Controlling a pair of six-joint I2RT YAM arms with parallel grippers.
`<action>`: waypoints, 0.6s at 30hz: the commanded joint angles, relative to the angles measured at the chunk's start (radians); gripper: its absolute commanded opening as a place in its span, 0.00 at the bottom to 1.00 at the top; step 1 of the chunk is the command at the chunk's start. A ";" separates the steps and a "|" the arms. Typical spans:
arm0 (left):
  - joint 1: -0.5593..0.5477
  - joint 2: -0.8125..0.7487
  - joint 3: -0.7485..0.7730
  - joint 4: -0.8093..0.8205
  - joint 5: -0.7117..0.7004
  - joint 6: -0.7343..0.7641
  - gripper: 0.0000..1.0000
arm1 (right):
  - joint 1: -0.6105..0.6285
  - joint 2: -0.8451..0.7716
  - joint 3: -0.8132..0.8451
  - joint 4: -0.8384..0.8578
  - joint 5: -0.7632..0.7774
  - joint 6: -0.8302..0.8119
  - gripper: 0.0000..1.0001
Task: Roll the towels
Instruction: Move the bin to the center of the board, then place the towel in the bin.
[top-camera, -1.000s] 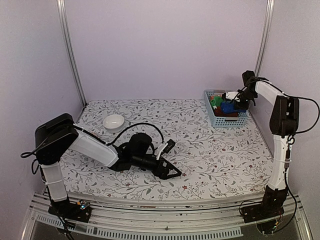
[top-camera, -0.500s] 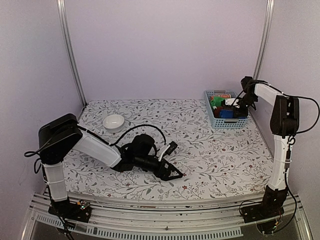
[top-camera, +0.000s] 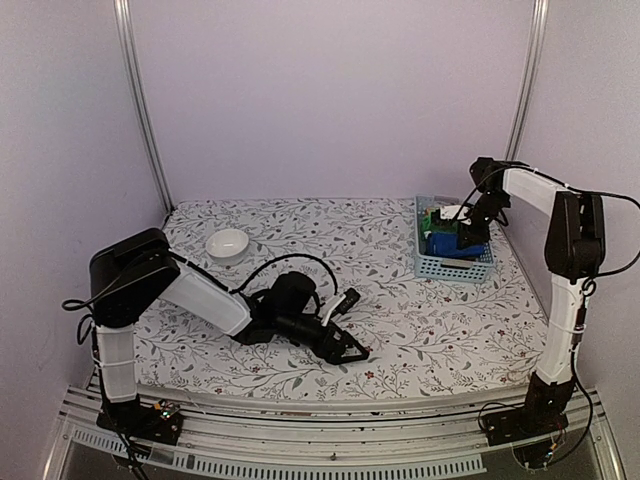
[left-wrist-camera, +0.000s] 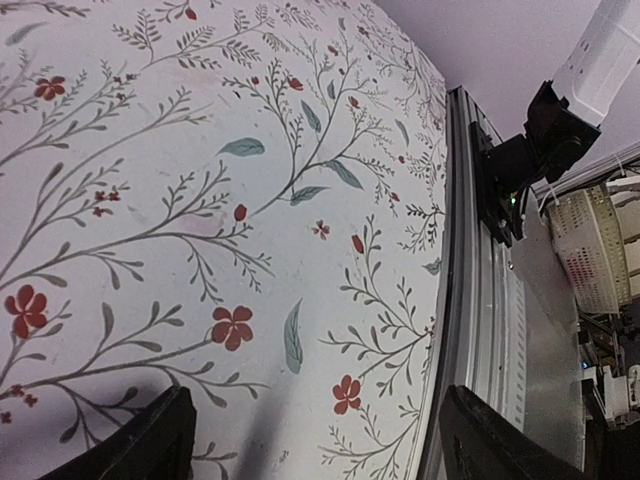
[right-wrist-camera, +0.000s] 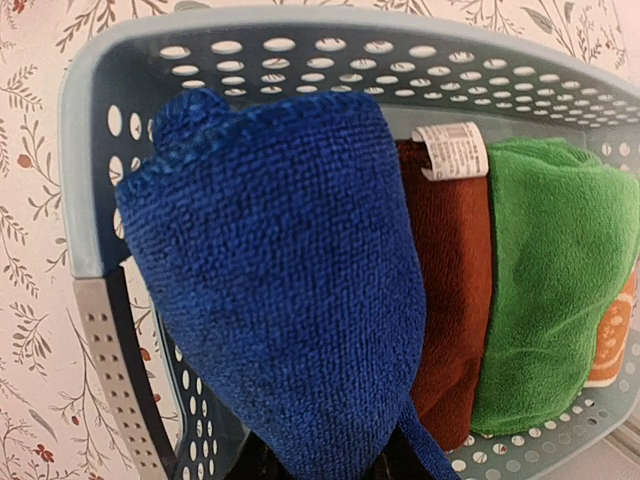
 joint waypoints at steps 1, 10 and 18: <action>-0.018 -0.006 -0.015 -0.003 -0.001 0.002 0.87 | -0.025 -0.019 0.019 -0.012 -0.011 0.051 0.03; -0.020 0.002 -0.016 0.007 -0.006 -0.013 0.87 | -0.028 0.007 -0.057 0.024 0.016 0.106 0.03; -0.019 0.012 -0.008 -0.006 -0.014 -0.013 0.88 | -0.030 -0.037 -0.169 0.232 0.010 0.134 0.03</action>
